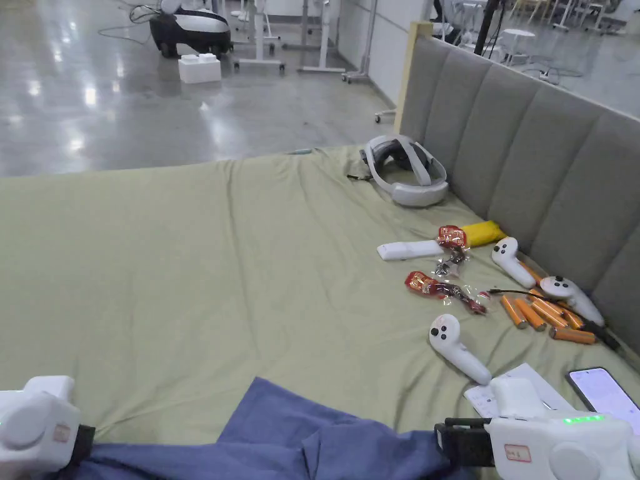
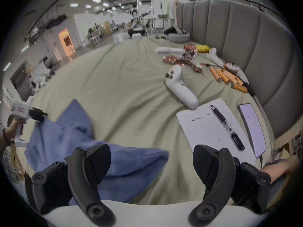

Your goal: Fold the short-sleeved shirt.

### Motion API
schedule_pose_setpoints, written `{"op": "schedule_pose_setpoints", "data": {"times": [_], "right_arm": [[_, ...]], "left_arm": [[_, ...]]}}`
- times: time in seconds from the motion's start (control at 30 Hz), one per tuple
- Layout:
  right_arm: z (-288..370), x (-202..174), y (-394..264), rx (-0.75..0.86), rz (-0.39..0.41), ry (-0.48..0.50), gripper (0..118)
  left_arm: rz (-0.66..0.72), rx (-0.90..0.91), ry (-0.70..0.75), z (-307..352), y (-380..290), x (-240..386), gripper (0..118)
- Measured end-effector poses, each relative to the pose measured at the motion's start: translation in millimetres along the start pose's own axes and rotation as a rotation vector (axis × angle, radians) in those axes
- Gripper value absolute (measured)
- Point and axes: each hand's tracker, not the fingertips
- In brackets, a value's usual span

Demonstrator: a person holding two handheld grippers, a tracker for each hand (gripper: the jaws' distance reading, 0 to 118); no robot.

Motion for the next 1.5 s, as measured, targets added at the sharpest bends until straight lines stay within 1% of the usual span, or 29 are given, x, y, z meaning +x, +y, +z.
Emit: {"op": "schedule_pose_setpoints", "data": {"times": [0.03,0.07,0.1,0.13,0.17,0.2,0.23,0.27,0.3,0.33,0.37,0.4,0.47,0.53,0.57,0.63,0.67,0.73,0.8,0.87,0.93,1.0,1.1,1.2,1.27,1.5], "right_arm": [[-8.7,3.7,1.3,-0.041,-0.025,0.024,101],[-14.9,4.4,-0.7,-0.059,-0.059,0.043,84],[-21.5,3.8,-2.4,-0.074,-0.068,0.037,49],[-22.7,-3.8,-4.8,-0.066,-0.053,0.029,41],[-22.2,-13.6,-9.9,-0.048,0.000,-0.040,35],[-19.0,-19.6,-13.3,-0.024,0.049,-0.060,19],[-16.6,-23.4,-13.8,-0.015,0.071,-0.046,13],[-14.5,-28.4,-12.7,-0.020,0.072,-0.024,10],[-10.5,-31.1,-12.1,-0.023,0.053,0.009,10],[-6.8,-32.3,-10.9,-0.020,0.041,-0.010,10],[0.1,-30.5,-8.7,-0.019,0.017,0.013,10],[10.2,-33.9,-5.2,0.023,-0.009,0.047,10],[39.8,-35.6,-0.4,0.106,-0.013,0.035,10],[72.9,-40.2,7.1,0.186,-0.030,0.068,10],[95.1,-42.3,12.6,0.229,-0.036,0.072,10],[133.3,-43.0,22.8,0.307,-0.065,0.116,10],[152.7,-49.4,28.8,0.350,-0.069,0.136,10],[187.3,-56.6,40.3,0.435,-0.059,0.129,10],[220.8,-69.0,54.3,0.520,-0.055,0.133,10],[249.2,-81.6,67.5,0.591,-0.032,0.113,10],[274.1,-95.2,82.0,0.651,0.000,0.089,10],[299.3,-106.5,97.3,0.680,0.009,0.121,10],[339.0,-128.2,120.5,0.769,0.026,0.121,10],[369.9,-145.3,142.2,0.823,0.045,0.127,10],[390.8,-157.4,158.8,0.859,0.053,0.131,10],[429.3,-180.9,206.7,0.917,0.082,0.117,10]], "left_arm": [[0.000,-0.001,-0.005,0.5,-1.3,0.5,20],[0.000,0.001,-0.007,1.4,-2.6,0.9,20],[-0.001,0.004,-0.007,2.6,-3.8,1.5,20],[-0.004,0.006,-0.006,4.3,-2.9,3.4,20],[-0.005,0.008,-0.008,5.3,-4.4,4.4,20],[-0.004,0.012,-0.005,6.5,-5.8,5.5,20],[-0.003,0.016,-0.003,5.7,-4.9,5.4,20],[-0.005,0.021,0.000,6.7,-5.6,5.7,20],[-0.001,0.029,-0.002,10.1,-7.4,5.3,20],[0.013,0.046,-0.009,16.0,-9.4,3.8,20],[0.035,0.072,-0.021,17.3,-8.2,-7.2,19],[0.067,0.108,-0.043,29.2,-9.8,-14.0,13],[0.109,0.225,-0.100,67.8,-20.9,-26.9,10],[0.173,0.305,-0.190,120.6,-37.9,-46.2,9],[0.179,0.375,-0.216,152.7,-49.6,-55.9,9],[0.173,0.473,-0.222,214.0,-71.6,-62.2,9],[0.166,0.537,-0.227,245.3,-83.3,-67.3,9],[0.201,0.631,-0.203,294.9,-99.7,-81.9,9],[0.228,0.714,-0.238,340.7,-111.9,-97.8,9],[0.224,0.784,-0.163,385.7,-123.0,-107.2,9],[0.210,0.864,-0.125,423.9,-129.8,-117.2,9],[0.219,0.920,-0.107,464.6,-135.6,-126.0,9],[0.222,0.998,-0.040,514.7,-137.8,-138.2,9],[0.232,1.052,-0.030,549.6,-139.3,-144.4,9],[0.239,1.096,0.004,570.1,-137.8,-147.2,9],[0.272,1.130,0.037,602.8,-123.3,-161.6,9]]}}
